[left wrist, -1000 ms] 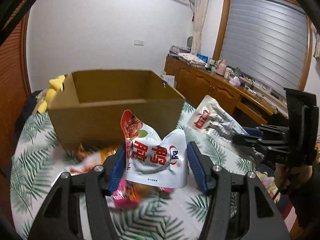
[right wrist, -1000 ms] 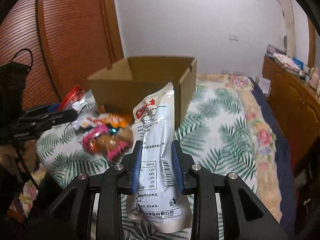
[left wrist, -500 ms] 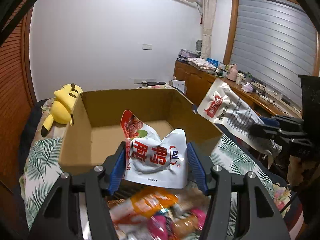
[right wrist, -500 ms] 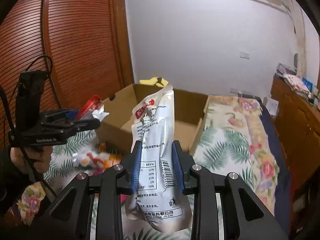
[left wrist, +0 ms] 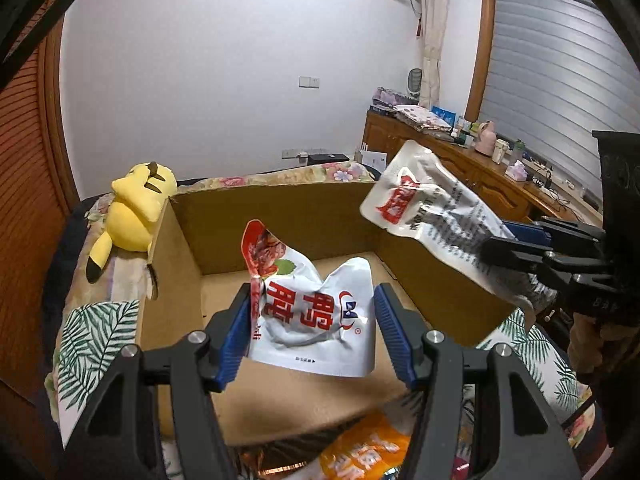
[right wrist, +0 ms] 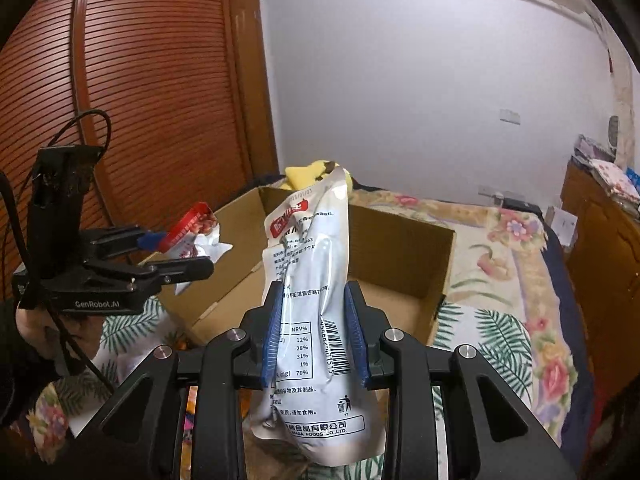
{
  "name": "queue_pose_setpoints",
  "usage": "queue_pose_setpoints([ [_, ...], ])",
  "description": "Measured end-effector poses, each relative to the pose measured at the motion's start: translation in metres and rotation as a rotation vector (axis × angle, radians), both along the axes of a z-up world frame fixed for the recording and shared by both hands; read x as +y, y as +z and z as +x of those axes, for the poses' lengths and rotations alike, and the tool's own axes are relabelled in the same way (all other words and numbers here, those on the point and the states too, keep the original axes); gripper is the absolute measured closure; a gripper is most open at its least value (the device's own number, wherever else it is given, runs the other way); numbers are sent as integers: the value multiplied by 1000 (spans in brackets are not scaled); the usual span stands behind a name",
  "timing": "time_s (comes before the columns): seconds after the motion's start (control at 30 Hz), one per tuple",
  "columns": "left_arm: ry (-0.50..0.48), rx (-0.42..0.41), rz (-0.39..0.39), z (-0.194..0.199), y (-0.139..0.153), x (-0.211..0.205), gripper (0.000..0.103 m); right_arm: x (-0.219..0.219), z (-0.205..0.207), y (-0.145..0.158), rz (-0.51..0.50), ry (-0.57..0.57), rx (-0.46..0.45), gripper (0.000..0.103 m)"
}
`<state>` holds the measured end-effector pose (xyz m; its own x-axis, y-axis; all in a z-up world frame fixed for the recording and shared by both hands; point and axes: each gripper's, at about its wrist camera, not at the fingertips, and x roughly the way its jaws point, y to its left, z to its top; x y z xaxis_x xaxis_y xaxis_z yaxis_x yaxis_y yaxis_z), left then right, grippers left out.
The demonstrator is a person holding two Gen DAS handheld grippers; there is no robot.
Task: Organize snacks
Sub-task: 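Carry both pouches over the cardboard box and open both tools to drop them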
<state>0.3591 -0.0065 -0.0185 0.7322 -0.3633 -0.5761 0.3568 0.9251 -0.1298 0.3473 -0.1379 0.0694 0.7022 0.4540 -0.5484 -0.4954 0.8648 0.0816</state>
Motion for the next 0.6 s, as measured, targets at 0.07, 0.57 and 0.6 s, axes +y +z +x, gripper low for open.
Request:
queue_pose_setpoints([
  [0.07,0,5,8,8,-3,-2,44,4,6,-5,-7,-3,2,74],
  [0.57,28,32,19,29,-15,-3,41,34,29,-36,-108,-56,36,70],
  [0.6,28,36,14,29,-17,-2,39,35,29,-38,-115,-58,39,69],
])
